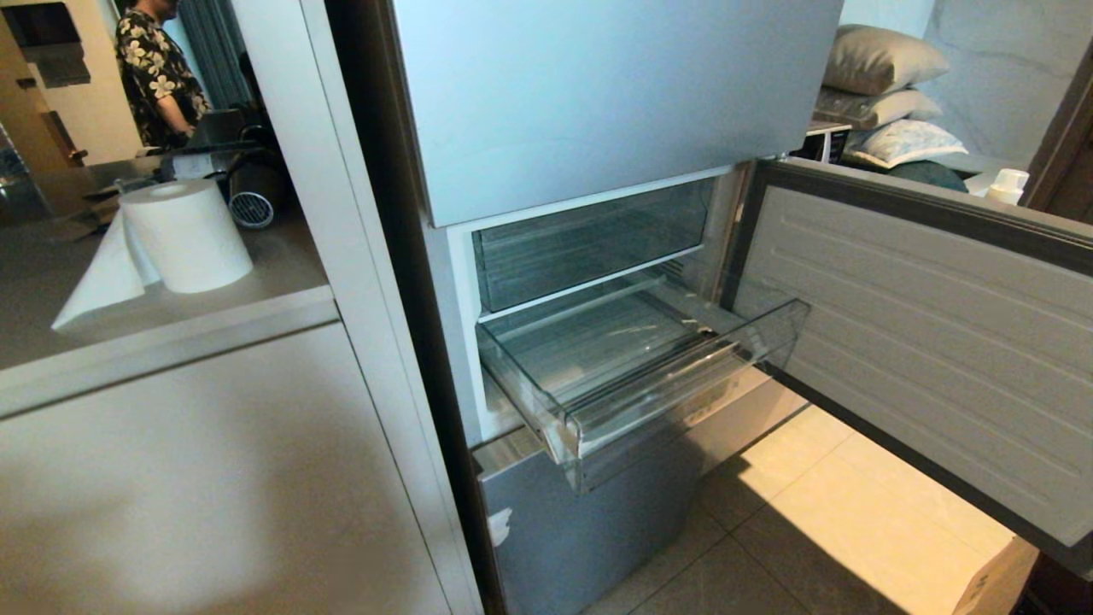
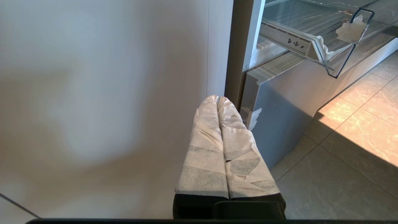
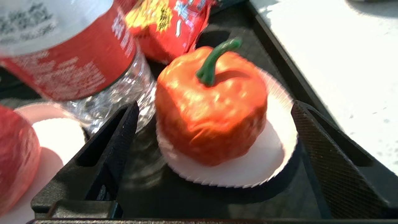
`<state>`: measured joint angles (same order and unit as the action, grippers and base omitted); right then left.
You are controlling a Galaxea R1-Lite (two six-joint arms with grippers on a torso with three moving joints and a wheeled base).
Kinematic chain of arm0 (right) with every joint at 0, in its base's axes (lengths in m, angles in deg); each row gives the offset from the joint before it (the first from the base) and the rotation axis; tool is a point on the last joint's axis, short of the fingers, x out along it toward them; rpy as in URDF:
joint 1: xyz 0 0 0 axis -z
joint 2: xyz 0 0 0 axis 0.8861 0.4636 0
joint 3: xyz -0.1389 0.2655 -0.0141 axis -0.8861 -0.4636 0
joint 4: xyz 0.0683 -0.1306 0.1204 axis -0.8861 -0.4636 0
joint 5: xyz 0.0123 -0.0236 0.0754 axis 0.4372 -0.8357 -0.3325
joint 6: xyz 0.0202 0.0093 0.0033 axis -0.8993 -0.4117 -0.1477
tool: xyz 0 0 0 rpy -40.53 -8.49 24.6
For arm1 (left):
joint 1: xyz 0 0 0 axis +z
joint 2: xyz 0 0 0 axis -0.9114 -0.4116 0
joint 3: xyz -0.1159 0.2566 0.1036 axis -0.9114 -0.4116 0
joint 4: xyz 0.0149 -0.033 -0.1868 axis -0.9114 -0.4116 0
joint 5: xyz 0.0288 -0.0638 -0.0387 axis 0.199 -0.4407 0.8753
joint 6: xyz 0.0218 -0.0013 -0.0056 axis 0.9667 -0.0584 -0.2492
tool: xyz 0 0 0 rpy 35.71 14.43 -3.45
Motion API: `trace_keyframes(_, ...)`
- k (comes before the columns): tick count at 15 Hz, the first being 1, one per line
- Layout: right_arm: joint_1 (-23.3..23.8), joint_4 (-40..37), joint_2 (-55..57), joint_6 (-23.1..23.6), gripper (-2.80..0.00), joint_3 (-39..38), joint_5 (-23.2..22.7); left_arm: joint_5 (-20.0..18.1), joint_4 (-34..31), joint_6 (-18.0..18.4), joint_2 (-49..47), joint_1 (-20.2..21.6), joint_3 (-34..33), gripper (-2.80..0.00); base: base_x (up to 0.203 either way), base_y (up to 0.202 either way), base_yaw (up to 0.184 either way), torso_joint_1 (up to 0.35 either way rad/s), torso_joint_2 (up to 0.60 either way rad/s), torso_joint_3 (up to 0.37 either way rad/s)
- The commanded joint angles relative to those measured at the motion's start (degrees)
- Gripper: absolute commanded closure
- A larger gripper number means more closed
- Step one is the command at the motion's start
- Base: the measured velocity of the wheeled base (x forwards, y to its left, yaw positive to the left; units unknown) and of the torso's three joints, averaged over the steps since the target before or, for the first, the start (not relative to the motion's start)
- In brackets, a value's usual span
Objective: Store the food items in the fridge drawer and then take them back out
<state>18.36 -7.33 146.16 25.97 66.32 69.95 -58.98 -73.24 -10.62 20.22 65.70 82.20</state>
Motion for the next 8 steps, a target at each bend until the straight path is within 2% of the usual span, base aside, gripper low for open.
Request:
trace_keyframes(1, 0.1, 0.0, 1.0, 0.0, -2.80, 1.3, 0.0, 0.0, 0.0, 0.0, 0.0, 0.0, -0.1, 0.00, 0.000, 0.000, 0.000, 0.000, 0.00, 0.000)
trace_keyframes(4, 0.1, -0.4, 1.6, 0.0, -2.80, 1.9, 0.0, 0.0, 0.0, 0.0, 0.0, 0.0, -0.1, 0.00, 0.000, 0.000, 0.000, 0.000, 0.00, 0.000)
trace_keyframes(5, 0.1, -0.5, 2.1, -0.1, 0.00, 2.5, 0.0, 0.0, 0.0, 0.1, 0.0, 0.0, -0.1, 0.00, 0.000, 0.000, 0.000, 0.000, 0.00, 0.000)
trace_keyframes(8, 0.1, -0.6, 3.4, -0.3, 0.00, 3.8, -0.1, 0.0, 0.0, 0.0, 0.0, 0.0, -0.1, 0.00, 0.000, 0.000, 0.000, 0.000, 0.00, 0.000)
